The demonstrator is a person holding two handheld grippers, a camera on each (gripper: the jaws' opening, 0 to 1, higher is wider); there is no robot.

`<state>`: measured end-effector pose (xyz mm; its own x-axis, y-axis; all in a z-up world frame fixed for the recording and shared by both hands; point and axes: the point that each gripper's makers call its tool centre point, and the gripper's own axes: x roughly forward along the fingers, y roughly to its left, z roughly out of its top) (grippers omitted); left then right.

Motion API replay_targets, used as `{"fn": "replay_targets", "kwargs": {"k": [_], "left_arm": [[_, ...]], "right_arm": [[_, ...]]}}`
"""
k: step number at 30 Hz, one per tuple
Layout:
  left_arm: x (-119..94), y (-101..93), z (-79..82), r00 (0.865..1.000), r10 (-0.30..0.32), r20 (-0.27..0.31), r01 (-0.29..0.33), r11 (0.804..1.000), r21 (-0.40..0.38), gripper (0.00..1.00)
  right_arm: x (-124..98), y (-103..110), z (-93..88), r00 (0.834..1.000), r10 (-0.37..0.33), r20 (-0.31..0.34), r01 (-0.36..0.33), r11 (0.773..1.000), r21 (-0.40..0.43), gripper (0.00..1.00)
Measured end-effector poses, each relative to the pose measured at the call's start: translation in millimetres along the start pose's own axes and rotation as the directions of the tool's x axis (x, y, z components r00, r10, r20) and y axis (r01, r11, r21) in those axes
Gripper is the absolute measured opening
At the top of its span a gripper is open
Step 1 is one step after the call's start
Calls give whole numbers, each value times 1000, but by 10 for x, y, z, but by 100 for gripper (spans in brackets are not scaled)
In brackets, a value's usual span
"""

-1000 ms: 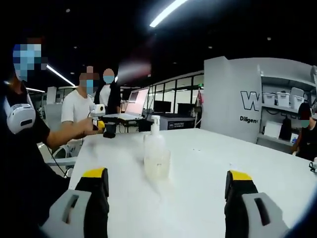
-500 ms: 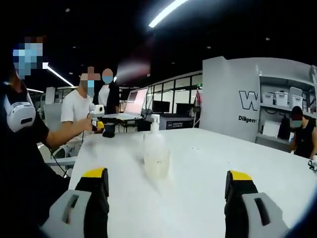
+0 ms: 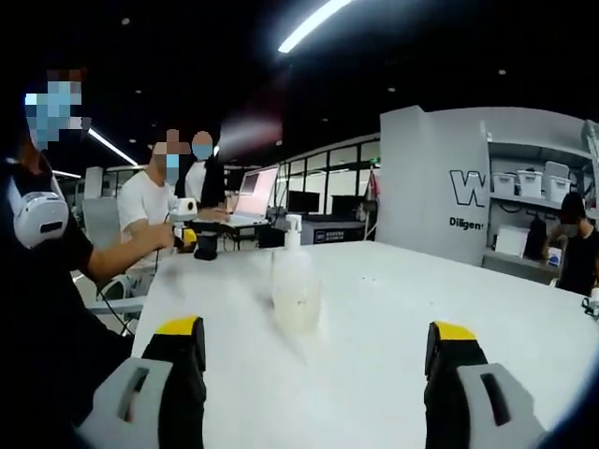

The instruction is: Hold the bottle steady, press the pump all the way down and release, and repeat the specified number of times to dispense into the cup

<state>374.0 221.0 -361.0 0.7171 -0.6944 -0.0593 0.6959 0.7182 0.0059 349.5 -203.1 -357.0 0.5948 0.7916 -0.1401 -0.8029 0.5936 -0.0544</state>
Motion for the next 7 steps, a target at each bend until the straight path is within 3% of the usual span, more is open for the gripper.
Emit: {"fn": "replay_targets", "kwargs": {"k": [7], "left_arm": [[-21,7,-18,1000,2,1,-2,1000,-8,99]], "right_arm": [[-14,25,2,1000,6,8,-6,1000,8,99]]}}
